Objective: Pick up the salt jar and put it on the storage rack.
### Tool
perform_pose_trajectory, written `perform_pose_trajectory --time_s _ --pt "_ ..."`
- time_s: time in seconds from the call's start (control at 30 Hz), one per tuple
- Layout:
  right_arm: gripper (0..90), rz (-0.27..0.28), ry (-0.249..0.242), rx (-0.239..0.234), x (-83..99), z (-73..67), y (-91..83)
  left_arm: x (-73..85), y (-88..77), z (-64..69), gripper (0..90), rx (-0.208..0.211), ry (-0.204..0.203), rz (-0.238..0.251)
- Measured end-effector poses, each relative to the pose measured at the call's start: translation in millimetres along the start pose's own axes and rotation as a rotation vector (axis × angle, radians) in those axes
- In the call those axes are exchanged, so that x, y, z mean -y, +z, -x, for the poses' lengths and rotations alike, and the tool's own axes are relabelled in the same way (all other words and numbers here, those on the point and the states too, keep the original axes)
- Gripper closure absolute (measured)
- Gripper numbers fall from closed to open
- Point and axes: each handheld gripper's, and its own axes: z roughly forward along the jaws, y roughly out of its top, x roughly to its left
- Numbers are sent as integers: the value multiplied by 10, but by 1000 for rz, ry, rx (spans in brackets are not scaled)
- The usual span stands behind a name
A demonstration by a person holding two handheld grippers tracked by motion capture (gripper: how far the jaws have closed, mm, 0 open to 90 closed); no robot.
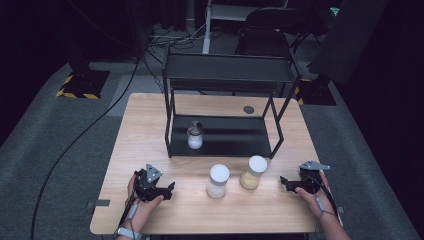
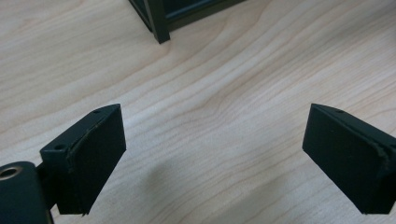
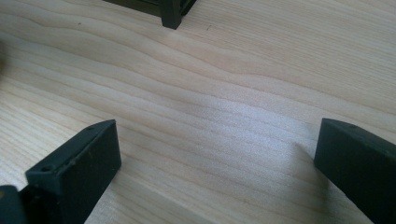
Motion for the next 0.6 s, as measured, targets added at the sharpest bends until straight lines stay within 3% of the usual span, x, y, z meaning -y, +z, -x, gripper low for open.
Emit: perform_pose_trajectory --time_s 0.27,0.33,0.4,0.6 --pt "3 0 0 0 0 0 0 -24 60 4 58 -3 -13 -63" --pt "3 0 0 0 0 0 0 19 79 -30 46 15 -48 -50" --pt "3 0 0 0 0 0 0 21 84 -43 41 19 -57 -51" --pt "3 0 0 0 0 0 0 20 88 -47 24 19 -58 -52"
